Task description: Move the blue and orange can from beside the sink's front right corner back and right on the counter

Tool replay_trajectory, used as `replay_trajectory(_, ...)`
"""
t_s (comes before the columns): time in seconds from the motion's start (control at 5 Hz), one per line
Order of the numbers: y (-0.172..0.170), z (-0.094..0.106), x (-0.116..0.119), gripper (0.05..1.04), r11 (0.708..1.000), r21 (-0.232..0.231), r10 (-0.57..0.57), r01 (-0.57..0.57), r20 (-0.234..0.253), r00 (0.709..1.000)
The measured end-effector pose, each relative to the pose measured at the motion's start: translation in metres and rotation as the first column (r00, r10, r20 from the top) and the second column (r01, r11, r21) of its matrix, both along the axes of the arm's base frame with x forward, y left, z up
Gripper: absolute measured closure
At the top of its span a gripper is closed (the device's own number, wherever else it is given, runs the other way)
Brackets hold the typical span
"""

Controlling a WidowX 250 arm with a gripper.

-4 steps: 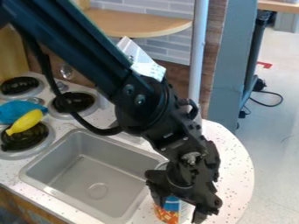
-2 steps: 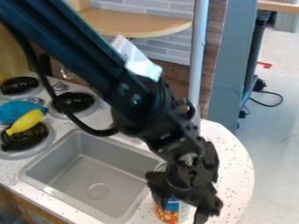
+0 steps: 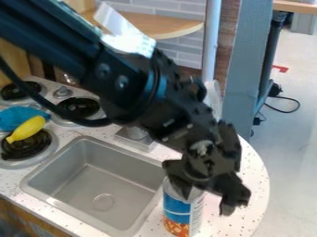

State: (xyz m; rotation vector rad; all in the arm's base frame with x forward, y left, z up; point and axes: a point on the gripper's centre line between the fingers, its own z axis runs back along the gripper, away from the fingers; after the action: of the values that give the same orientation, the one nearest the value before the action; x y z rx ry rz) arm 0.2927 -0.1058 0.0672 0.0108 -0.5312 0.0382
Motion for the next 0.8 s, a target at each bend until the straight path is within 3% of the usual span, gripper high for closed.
replay_trajectory(0.2, 0.004, 0.018, -0.007, 0.083, 0.999, -0.025, 0.023, -0.023, 0.031, 0.999)
replay_trajectory(0.6, 0.026, -0.018, -0.064, 0.083, 0.999, -0.007, 0.047, -0.049, -0.14, 0.989)
replay_trajectory(0.8, 0.035, -0.026, -0.068, 0.083, 0.998, -0.029, 0.056, -0.062, -0.176, 0.983)
